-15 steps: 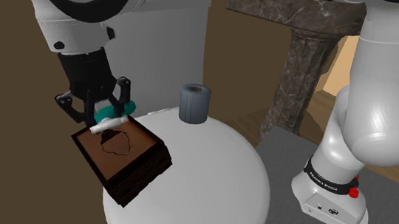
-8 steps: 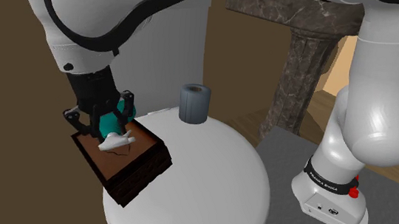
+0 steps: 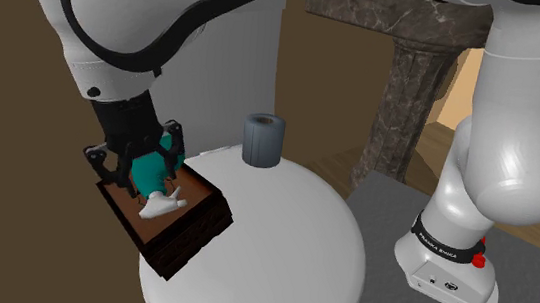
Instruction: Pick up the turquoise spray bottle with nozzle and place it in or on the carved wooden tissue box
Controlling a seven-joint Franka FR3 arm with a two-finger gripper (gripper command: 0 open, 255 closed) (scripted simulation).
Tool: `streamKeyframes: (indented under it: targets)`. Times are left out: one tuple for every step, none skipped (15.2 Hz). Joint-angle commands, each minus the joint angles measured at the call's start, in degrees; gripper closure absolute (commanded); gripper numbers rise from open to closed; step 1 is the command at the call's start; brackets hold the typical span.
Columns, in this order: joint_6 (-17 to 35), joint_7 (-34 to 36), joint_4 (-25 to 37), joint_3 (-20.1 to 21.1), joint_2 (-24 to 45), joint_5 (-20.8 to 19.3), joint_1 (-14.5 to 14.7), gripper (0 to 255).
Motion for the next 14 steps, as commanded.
streamKeyframes:
  targets:
    - [0.00, 0.00, 0.00, 0.00, 0.00, 0.00, 0.00, 0]
    - [0.00, 0.00, 0.00, 0.00, 0.00, 0.00, 0.00, 0]
    - [0.00, 0.00, 0.00, 0.00, 0.00, 0.00, 0.00, 0]
    - [0.00, 0.00, 0.00, 0.00, 0.00, 0.00, 0.00, 0]
    - [0.00, 0.00, 0.00, 0.00, 0.00, 0.00, 0.00, 0]
    - [-1.85, -0.08, 1.61, 0.01, -0.26, 0.11, -0.06, 0]
    - [-3.73, -0.13, 3.33, 0.01, -0.44, 0.19, -0.11, 0]
    - [-5.63, -0.15, 5.14, 0.01, -0.53, 0.23, -0.13, 0]
    - [-7.14, -0.15, 6.65, 0.01, -0.53, 0.23, -0.13, 0]
    - [-7.14, -0.15, 6.65, 0.01, -0.53, 0.23, -0.13, 0]
    - [-7.14, -0.16, 6.64, 0.01, -0.54, 0.24, -0.13, 0]
    - [-7.14, -0.15, 6.65, 0.01, -0.53, 0.23, -0.13, 0]
    - [-7.14, -0.15, 6.65, 0.01, -0.53, 0.23, -0.13, 0]
    - [-7.14, -0.15, 6.65, 0.01, -0.53, 0.23, -0.13, 0]
